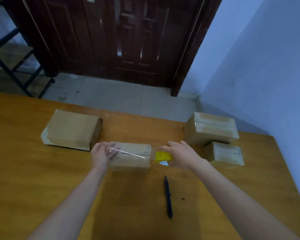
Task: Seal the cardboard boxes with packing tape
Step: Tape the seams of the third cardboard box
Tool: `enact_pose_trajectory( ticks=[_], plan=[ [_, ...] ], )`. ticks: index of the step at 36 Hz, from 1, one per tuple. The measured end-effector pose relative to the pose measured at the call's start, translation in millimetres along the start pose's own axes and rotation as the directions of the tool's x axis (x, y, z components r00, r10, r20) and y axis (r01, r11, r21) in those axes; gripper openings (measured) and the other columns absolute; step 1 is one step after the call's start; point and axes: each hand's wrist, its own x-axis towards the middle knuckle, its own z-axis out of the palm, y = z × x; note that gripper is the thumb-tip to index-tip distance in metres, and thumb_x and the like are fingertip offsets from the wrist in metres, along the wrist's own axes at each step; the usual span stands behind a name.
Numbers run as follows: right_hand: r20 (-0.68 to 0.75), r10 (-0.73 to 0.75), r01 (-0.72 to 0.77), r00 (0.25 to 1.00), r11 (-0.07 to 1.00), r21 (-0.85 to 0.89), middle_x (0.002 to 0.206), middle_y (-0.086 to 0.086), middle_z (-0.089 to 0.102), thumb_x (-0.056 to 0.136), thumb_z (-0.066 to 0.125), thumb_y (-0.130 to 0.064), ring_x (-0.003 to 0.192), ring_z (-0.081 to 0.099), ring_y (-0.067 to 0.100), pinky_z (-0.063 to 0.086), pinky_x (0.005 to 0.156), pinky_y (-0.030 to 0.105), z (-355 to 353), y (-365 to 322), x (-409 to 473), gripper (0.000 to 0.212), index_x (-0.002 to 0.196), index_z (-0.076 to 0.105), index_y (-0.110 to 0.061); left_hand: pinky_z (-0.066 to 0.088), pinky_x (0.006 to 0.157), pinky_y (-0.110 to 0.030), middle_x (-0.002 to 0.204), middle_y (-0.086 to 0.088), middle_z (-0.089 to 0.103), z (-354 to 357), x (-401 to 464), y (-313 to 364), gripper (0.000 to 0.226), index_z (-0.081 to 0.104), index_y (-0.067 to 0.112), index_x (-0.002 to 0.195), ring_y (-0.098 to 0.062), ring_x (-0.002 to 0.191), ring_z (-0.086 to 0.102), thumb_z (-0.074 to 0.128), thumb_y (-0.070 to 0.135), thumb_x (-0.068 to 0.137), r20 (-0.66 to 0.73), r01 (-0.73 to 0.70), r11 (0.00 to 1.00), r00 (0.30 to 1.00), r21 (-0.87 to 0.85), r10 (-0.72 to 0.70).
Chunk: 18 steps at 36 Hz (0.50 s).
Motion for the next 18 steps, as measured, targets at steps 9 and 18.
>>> enact_pose_trajectory(
  ticks=[9,18],
  plan=[
    [0.026,0.002,-0.001,1.000,0.999,-0.052,0.119,0.001,0.050,0.088,0.061,-0.025,0.110,0.051,0.021,0.030,0.092,0.036,2.8,-7.2,13.6,0.060,0.140,0.034,-0.039,0.059,0.058,-0.029,0.092,-0.024,0.063,-6.1,5.5,-3.8,0.021,0.039,0.009,0.080,-0.023,0.058,0.070,0.036,0.003,0.101,-0.016,0.033,0.993,0.999,-0.115,-0.035],
    [0.071,0.014,-0.009,0.997,0.997,-0.073,0.114,0.003,0.053,0.089,0.058,-0.018,0.108,0.052,0.023,0.028,0.099,0.040,11.8,-17.9,29.5,0.057,0.139,0.037,-0.038,0.060,0.067,-0.031,0.095,-0.024,0.064,-11.1,9.2,-7.8,0.026,0.043,0.009,0.076,-0.024,0.069,0.072,0.037,0.006,0.102,0.016,0.063,0.982,0.998,-0.175,-0.061]
  ],
)
